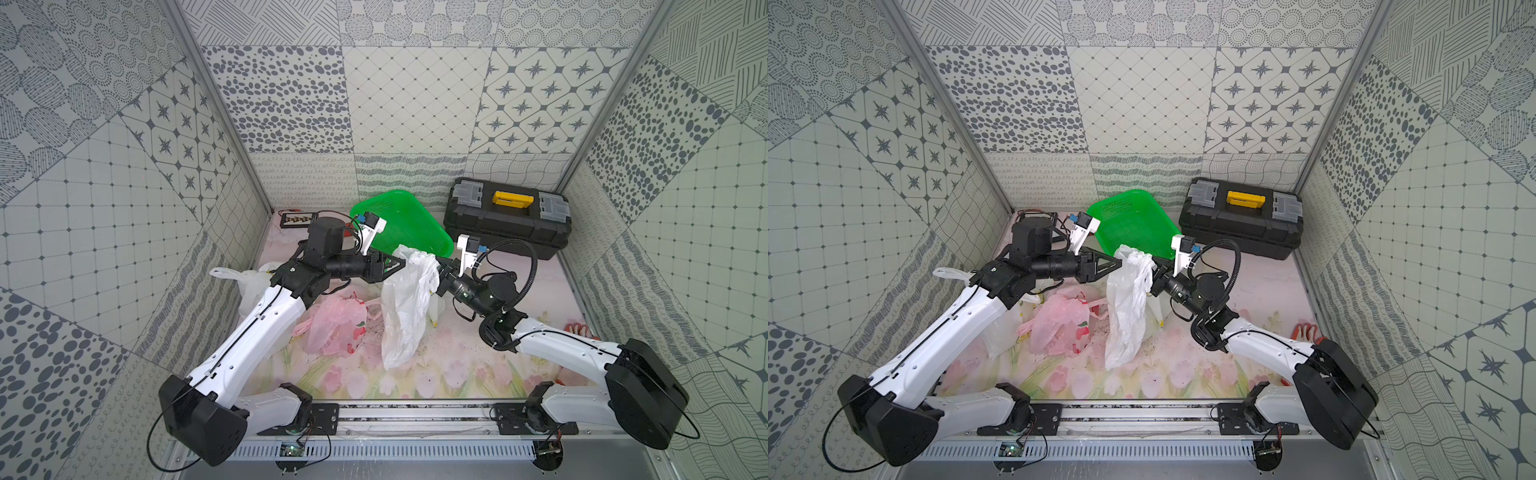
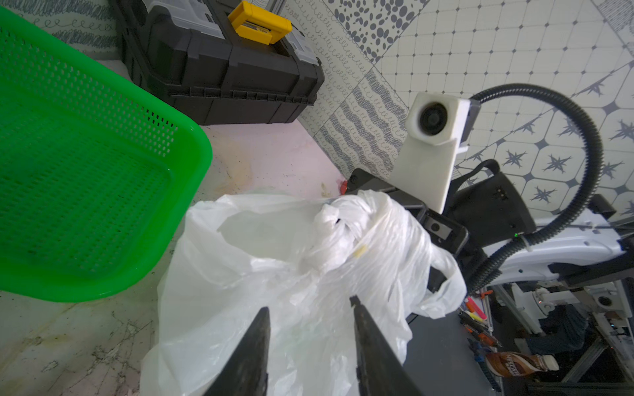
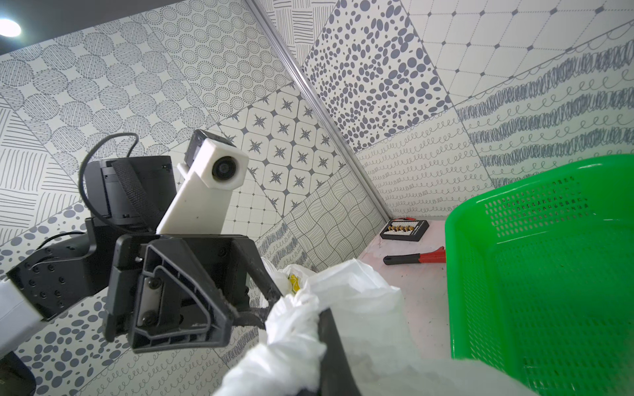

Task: Place the pears into plastic bags & tie knots
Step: Tie the plastic bag at the center of the board.

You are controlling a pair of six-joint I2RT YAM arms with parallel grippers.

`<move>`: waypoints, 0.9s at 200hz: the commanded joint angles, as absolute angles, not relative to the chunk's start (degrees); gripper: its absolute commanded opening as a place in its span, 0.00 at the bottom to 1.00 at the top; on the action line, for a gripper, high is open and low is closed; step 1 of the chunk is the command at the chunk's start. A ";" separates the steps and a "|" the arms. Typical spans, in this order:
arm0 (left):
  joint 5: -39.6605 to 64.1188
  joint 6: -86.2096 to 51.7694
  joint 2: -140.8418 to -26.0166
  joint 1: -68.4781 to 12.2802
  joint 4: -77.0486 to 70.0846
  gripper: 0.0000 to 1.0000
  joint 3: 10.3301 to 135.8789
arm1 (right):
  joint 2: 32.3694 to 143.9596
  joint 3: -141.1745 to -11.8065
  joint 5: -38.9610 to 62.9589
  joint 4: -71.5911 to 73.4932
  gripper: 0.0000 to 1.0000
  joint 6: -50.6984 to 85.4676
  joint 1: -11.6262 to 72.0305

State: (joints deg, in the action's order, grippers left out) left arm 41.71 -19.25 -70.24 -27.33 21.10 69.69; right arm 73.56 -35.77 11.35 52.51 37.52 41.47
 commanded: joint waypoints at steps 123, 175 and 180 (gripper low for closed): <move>47.11 -18.98 -79.86 -30.39 17.70 0.29 75.94 | 74.08 -37.00 13.36 54.90 0.00 38.11 41.75; 45.86 -17.99 -78.47 -28.43 20.44 0.05 75.37 | 73.70 -35.87 11.46 55.06 0.00 37.96 41.57; 45.81 -17.78 -78.18 -28.10 20.82 0.04 75.25 | 73.66 -35.73 11.42 55.10 0.00 38.01 41.49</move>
State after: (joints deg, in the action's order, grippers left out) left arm 45.93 -19.55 -79.40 -29.65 20.88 75.18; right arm 73.89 -35.77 12.16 52.01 37.58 41.52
